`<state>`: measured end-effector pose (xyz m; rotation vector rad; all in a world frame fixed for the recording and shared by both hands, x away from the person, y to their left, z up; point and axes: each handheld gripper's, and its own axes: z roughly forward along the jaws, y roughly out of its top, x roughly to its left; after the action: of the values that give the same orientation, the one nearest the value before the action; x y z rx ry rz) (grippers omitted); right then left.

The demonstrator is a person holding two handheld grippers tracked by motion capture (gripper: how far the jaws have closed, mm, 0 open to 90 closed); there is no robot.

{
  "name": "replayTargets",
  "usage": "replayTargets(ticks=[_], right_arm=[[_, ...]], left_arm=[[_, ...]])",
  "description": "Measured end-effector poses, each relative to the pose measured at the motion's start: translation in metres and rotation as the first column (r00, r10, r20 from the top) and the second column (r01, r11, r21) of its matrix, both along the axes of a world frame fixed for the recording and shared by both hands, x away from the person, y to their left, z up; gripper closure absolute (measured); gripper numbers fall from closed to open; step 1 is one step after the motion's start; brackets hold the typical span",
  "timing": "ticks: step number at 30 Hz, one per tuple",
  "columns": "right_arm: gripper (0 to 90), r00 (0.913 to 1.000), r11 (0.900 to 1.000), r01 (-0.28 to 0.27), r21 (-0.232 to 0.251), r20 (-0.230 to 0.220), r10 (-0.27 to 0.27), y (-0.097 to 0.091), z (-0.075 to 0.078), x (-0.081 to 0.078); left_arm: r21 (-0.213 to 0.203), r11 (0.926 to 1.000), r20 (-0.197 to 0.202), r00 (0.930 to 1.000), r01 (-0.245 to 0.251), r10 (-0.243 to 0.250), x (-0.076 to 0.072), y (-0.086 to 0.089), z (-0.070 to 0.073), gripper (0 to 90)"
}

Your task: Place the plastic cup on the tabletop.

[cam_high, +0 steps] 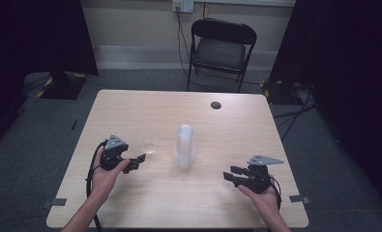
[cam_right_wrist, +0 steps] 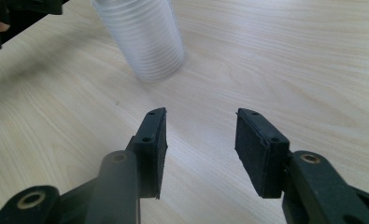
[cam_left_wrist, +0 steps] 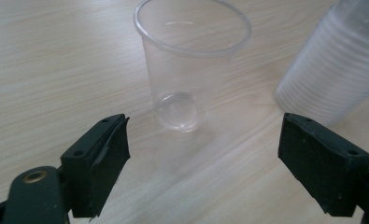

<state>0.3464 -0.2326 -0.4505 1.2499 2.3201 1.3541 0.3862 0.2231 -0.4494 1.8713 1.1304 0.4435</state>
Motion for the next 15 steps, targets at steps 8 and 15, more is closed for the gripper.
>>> replayTargets(ticks=[8, 15], right_arm=[[53.1, 1.0, 0.9998, 0.0, -0.021, 0.004, 0.0, 0.001, -0.002, 0.001], [52.6, 0.9999, 0.9996, 0.017, -0.023, -0.002, -0.017, 0.0, -0.004, 0.001]], left_arm=[[0.038, 0.9993, -0.007, 1.0, 0.004, -0.004, -0.029, 0.002, 0.003, 18.2], [0.091, 0.9953, 0.032, 0.9988, 0.035, -0.038, -0.049, -0.007, 0.007, 18.2]])
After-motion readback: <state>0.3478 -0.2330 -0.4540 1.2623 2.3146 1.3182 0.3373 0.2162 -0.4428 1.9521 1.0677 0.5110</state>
